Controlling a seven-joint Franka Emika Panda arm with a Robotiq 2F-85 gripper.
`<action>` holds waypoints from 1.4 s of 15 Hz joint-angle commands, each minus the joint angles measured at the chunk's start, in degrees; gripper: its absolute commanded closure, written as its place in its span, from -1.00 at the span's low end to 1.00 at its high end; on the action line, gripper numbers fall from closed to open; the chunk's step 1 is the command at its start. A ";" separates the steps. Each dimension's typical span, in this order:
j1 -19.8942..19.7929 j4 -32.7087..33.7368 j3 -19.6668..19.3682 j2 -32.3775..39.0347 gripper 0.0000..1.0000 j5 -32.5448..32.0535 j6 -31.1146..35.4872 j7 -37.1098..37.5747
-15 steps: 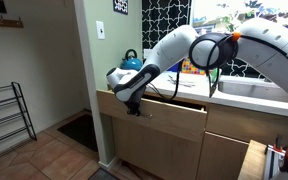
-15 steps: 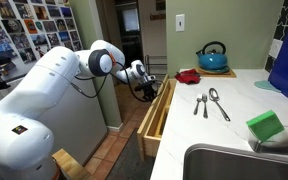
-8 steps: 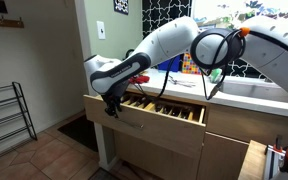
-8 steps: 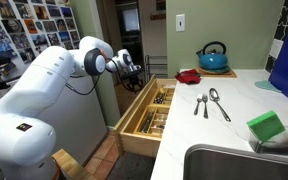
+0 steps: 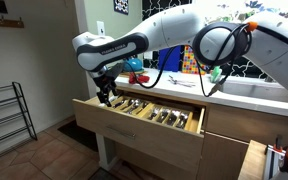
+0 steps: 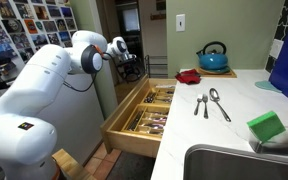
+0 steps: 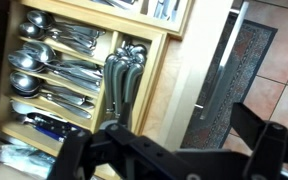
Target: Open the drawer
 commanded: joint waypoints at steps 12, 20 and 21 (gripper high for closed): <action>-10.16 -0.34 5.53 2.79 0.58 8.75 11.66 -10.24; -11.43 2.09 9.83 6.88 1.00 14.42 12.22 -11.88; -11.56 2.23 10.50 6.98 1.00 15.12 12.33 -12.42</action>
